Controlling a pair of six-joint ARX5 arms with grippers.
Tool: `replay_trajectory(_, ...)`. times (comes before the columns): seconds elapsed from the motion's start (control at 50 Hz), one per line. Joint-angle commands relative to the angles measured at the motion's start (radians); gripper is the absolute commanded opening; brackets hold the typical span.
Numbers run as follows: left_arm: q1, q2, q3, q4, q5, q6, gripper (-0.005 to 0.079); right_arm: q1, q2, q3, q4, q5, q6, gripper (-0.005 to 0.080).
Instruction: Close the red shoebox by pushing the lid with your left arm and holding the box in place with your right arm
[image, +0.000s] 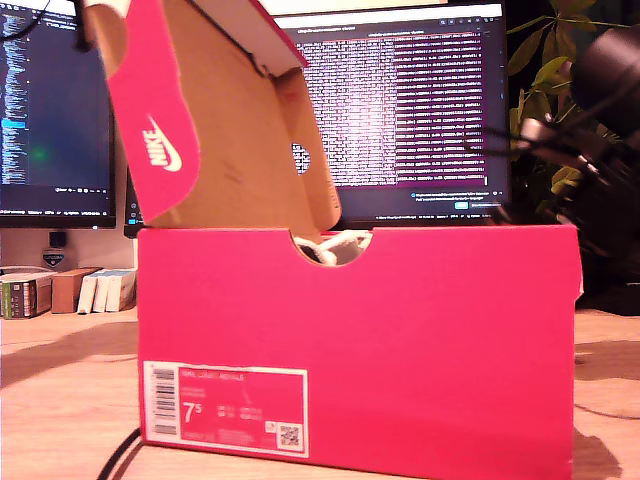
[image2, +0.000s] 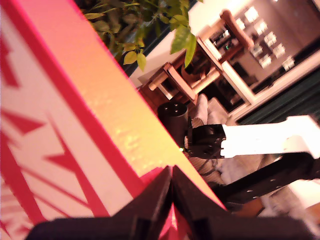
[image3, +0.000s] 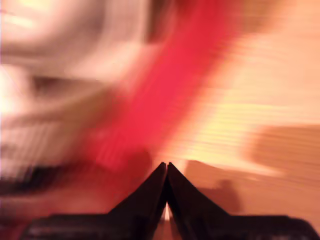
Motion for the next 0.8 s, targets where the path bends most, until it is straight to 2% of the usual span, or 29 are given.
replay_trajectory(0.0, -0.034, 0.050, 0.031, 0.011, -0.103, 0.002, -0.0019, -0.051, 0.002, 0.025, -0.010, 0.016, -0.028, -0.0012)
replay_trajectory(0.12, -0.060, 0.050, 0.153, 0.013, -0.188, 0.016, -0.0019, -0.106, 0.002, 0.056, -0.028, 0.016, -0.040, -0.0012)
replay_trajectory(0.18, -0.061, 0.048, 0.199, -0.026, -0.278, 0.019, -0.0019, -0.119, 0.002, 0.079, -0.041, 0.016, -0.040, -0.0012)
replay_trajectory(0.22, -0.056, 0.037, 0.217, -0.082, -0.427, 0.031, -0.0019, -0.121, 0.002, 0.094, -0.053, 0.016, -0.041, -0.0012)
replay_trajectory(0.28, -0.039, 0.035, 0.220, -0.171, -0.760, 0.066, -0.0019, -0.121, 0.001, 0.112, -0.063, 0.014, -0.042, -0.0012)
replay_trajectory(0.32, -0.018, 0.042, 0.219, -0.244, -0.894, 0.066, -0.0019, -0.121, 0.001, 0.119, -0.062, 0.011, -0.042, -0.0012)
replay_trajectory(0.34, -0.004, 0.052, 0.219, -0.277, -0.920, 0.099, -0.0019, -0.119, 0.001, 0.123, -0.062, 0.005, -0.042, -0.0012)
replay_trajectory(0.5, 0.179, 0.152, 0.219, -0.442, -0.787, 0.147, -0.0019, -0.086, 0.001, 0.132, -0.061, -0.007, -0.041, -0.0012)
replay_trajectory(0.78, 0.256, 0.249, 0.216, -0.486, -0.747, 0.169, -0.0019, -0.038, 0.001, 0.132, -0.055, -0.007, -0.041, -0.0013)
